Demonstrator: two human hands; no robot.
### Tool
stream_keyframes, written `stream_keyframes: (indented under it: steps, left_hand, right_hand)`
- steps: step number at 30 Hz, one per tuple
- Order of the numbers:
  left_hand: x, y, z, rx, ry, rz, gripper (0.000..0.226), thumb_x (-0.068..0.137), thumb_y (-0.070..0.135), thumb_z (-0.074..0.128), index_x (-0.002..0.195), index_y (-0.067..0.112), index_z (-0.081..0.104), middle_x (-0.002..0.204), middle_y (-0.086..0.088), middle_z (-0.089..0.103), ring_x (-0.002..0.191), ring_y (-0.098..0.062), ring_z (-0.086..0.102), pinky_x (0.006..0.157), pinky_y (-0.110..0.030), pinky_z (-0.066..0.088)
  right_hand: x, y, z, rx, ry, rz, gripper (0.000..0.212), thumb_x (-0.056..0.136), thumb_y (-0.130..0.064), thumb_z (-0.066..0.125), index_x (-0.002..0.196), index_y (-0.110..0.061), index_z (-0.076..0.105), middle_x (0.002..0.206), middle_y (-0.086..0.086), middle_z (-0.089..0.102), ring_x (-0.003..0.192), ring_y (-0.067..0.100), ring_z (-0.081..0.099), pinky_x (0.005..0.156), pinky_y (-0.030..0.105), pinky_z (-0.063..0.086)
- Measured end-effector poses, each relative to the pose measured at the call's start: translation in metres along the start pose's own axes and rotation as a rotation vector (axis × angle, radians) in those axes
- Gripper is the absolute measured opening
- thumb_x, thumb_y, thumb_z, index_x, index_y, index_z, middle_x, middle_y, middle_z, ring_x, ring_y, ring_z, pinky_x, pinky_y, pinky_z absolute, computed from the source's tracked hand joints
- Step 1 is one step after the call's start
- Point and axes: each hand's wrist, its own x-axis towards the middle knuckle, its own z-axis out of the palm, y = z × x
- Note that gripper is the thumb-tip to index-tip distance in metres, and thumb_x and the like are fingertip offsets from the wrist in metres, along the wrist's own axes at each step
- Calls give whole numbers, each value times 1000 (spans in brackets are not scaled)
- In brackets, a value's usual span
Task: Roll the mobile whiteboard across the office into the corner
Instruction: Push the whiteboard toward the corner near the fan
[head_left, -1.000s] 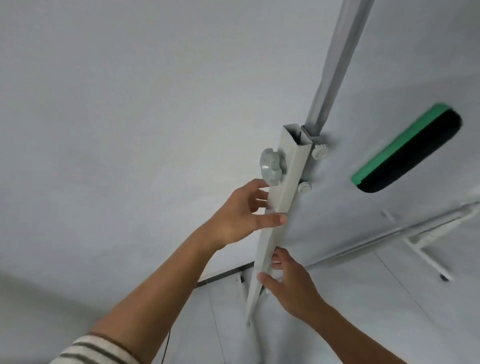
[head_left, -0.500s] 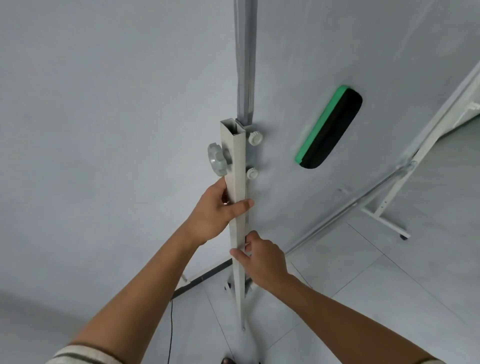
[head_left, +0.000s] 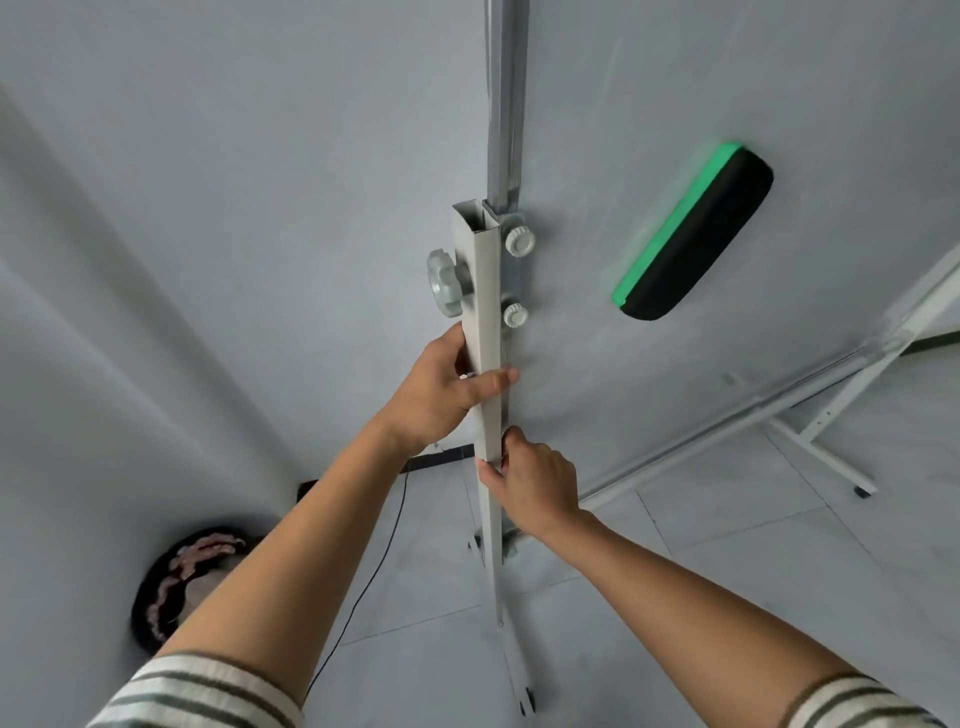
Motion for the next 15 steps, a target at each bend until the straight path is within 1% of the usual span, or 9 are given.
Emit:
stream_keyframes:
  steps: [2,4,6,8,10,11,12,15]
  left_hand:
    - [-25,6,5,1,14,-11,20,77,21,71,86,23,53,77,-2,50,69,-13,47,64,-21,43]
    - [-49,10,10,2,31,-20,20,76,22,71,85,24,52,76,-2,50,67,-12,46,62,-19,41]
    - [-74,11,14,4,66,-21,21,76,23,71,87,21,53,80,-6,52,71,-15,48,66,-24,44]
    - [-99,13,19,16,91,-15,24,76,23,71,92,17,54,84,-8,57,77,-19,54,71,-31,49]
    - [-131,18,26,16,111,-27,34,76,25,72,101,10,55,94,-17,65,84,-29,62,82,-39,56]
    - [-148,21,30,14,131,-38,40,75,26,72,105,6,55,101,-24,67,91,-36,65,87,-45,56]
    - [-166,25,35,16,156,-60,43,75,26,72,108,4,55,107,-29,66,96,-40,65,89,-49,55]
    - [-225,36,51,35,194,-133,46,75,25,72,110,3,53,111,-32,64,103,-45,64,90,-57,53]
  right_hand:
    - [-23,-6,1,-10,-7,-4,33,89,-45,54,92,-12,50,90,9,71,85,34,67,62,31,36]
    - [-46,-12,1,-7,-15,-7,34,89,-44,54,93,-10,51,90,11,71,85,35,66,61,31,36]
    - [-69,-18,0,10,-26,-9,33,89,-43,55,91,-10,50,89,12,70,84,35,66,61,31,36]
    - [-94,-21,2,42,-24,-12,32,88,-42,56,86,-13,46,89,11,70,82,35,65,61,31,36]
    - [-124,-26,2,67,-26,0,31,87,-42,57,84,-13,45,88,11,70,81,35,65,61,32,39]
    - [-139,-28,3,72,-35,-4,32,87,-42,57,85,-12,48,87,11,70,80,36,65,61,33,41]
    - [-155,-29,3,74,-49,-15,32,86,-42,57,88,-11,50,86,11,71,79,37,64,61,34,42]
    - [-206,-32,4,95,-102,-25,32,81,-42,59,88,-11,53,83,10,71,77,38,64,64,37,49]
